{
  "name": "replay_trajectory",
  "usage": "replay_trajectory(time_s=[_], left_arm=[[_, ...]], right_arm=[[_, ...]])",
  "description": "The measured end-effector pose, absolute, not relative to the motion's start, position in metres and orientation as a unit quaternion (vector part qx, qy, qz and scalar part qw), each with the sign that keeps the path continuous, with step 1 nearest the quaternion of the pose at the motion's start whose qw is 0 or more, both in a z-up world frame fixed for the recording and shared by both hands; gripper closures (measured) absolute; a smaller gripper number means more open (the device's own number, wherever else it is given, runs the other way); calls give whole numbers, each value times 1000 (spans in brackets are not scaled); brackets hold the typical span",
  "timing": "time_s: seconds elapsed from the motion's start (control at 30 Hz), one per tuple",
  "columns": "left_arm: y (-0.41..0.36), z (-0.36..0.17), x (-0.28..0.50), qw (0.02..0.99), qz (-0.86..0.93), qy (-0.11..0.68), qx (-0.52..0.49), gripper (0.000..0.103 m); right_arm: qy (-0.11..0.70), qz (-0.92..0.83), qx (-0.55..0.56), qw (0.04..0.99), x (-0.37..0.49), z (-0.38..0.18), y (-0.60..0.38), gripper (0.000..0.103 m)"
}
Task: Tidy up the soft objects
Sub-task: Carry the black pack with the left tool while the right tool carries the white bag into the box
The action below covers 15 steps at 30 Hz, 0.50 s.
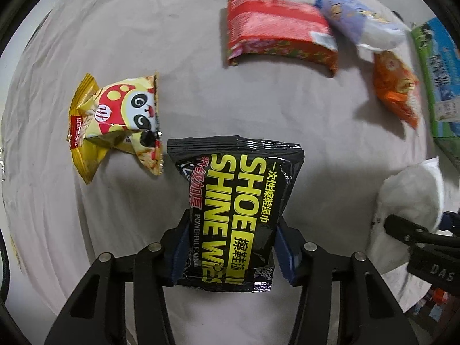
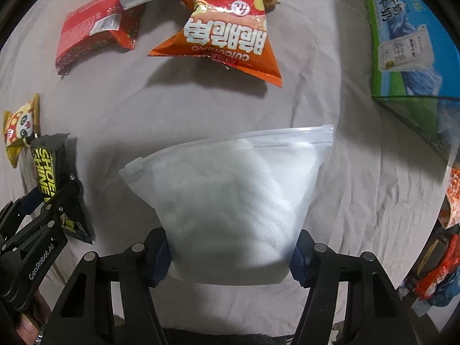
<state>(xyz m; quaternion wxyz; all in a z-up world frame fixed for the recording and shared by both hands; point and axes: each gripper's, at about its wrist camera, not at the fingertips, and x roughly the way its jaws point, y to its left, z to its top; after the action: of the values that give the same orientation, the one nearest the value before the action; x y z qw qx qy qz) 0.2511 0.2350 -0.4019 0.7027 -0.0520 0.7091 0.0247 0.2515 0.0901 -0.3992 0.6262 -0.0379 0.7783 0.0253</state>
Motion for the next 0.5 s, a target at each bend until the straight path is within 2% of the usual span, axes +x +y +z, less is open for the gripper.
replay_trajectory(time_s=[0.23,0.5], left_arm=[[216,-355,234,720,-6,690,-70,54],[173,-284,226,747,-55,658,-78,54]], right_arm=[[765,35,-4,644,233,-366,66,36],[732,58,66,676,220,-299,10,36]])
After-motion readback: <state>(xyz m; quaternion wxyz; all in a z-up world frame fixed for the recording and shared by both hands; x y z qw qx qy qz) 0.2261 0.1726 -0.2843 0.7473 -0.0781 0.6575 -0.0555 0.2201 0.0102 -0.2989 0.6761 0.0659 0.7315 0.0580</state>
